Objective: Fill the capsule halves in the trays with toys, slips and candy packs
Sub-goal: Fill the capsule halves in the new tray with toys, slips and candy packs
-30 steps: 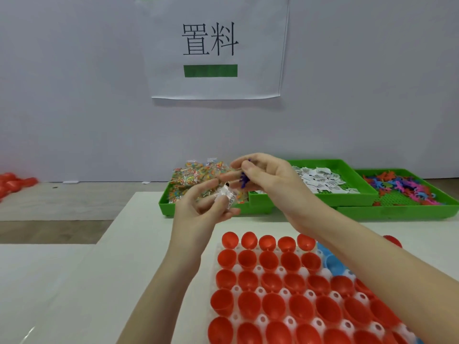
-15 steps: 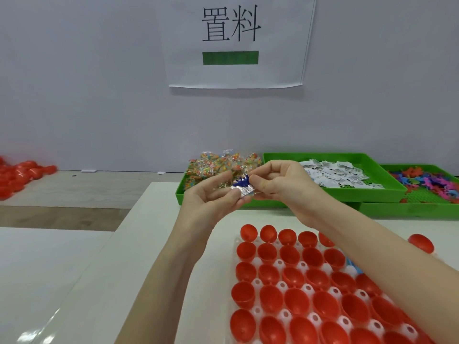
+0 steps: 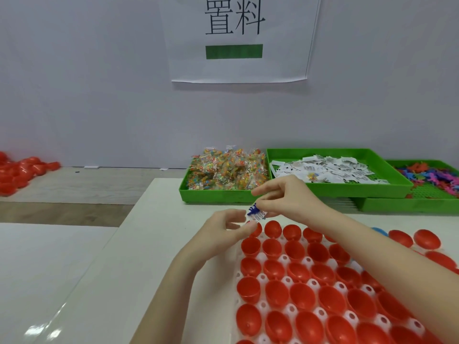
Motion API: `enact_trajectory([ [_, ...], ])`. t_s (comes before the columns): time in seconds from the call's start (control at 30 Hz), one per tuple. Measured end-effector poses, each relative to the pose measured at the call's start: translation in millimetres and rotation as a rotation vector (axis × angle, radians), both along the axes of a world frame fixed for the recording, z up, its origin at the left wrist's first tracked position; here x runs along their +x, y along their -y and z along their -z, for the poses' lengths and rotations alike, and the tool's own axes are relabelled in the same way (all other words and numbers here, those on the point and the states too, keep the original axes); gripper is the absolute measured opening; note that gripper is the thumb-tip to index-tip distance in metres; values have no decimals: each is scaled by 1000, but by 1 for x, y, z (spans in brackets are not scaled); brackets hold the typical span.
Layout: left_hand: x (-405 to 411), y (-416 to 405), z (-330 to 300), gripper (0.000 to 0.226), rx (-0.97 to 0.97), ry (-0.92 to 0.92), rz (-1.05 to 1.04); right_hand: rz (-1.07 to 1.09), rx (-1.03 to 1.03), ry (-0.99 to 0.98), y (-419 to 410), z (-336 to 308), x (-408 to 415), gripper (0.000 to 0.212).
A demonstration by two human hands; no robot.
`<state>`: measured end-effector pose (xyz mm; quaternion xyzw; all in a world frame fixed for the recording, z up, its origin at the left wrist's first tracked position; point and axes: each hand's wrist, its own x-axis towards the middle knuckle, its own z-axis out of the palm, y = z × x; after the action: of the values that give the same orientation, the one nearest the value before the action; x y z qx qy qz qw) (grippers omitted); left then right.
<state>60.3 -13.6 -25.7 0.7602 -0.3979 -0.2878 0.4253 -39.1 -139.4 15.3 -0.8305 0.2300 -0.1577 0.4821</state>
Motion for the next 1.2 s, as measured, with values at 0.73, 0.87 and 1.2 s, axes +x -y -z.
enact_trajectory([
  [0.73, 2, 1, 10, 16, -143, -121, 16, -195, -537, -250, -12, 1, 8, 29],
  [0.87, 2, 2, 11, 11, -141, -142, 13, -127, -491, -173, -15, 8, 8, 56],
  [1.2, 0, 3, 7, 32, -90, -131, -47, -154, -439, -182, -8, -10, -12, 52],
])
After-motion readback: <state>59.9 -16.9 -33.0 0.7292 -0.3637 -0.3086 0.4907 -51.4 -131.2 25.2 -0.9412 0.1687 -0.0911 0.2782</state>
